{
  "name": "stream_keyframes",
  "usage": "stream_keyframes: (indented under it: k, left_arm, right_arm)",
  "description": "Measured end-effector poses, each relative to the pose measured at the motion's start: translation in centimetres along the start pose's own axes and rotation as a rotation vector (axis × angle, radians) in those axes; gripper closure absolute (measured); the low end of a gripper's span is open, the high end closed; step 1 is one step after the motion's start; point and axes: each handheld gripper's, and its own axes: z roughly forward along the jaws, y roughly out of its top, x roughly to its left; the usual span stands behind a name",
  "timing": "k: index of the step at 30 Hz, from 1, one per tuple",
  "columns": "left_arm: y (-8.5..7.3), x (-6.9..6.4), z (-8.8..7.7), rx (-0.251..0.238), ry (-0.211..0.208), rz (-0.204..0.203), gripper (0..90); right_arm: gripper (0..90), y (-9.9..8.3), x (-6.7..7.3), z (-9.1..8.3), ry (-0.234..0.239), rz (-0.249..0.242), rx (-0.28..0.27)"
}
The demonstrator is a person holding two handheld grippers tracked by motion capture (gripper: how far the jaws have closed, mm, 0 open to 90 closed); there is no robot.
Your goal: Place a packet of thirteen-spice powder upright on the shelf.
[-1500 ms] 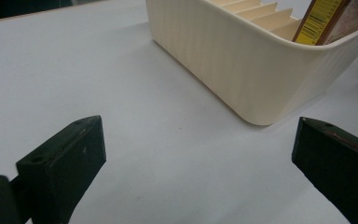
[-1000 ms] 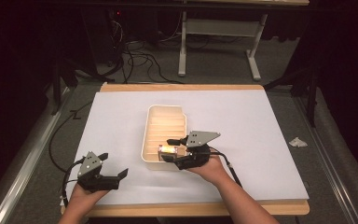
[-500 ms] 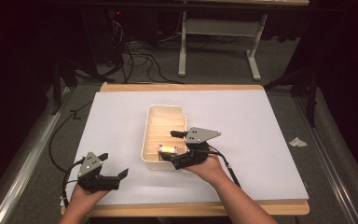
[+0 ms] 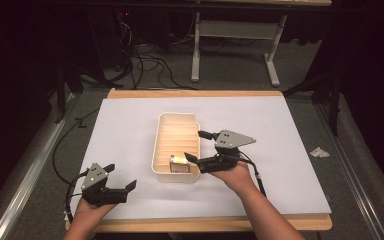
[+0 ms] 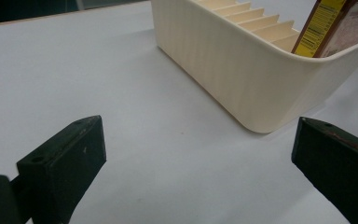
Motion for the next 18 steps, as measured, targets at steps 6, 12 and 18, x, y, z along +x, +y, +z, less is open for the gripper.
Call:
stream_keyframes:
  k: [6,12,18]
  left_arm:
    - [-0.1,0.0,0.1,0.007,0.002,-0.006,3.7]
    - [-0.1,0.0,0.0,0.001,0.006,-0.009,3.7]
    - [0.0,0.2,0.1,-0.005,0.012,-0.010,3.7]
  right_arm:
    - [15.9,-1.0,-1.6,-3.3,-0.094,0.009,0.005]
    - [17.4,-2.8,-3.4,-7.1,-0.203,0.038,0.019]
    - [17.0,-4.4,-4.5,-11.1,-0.308,0.064,0.026]
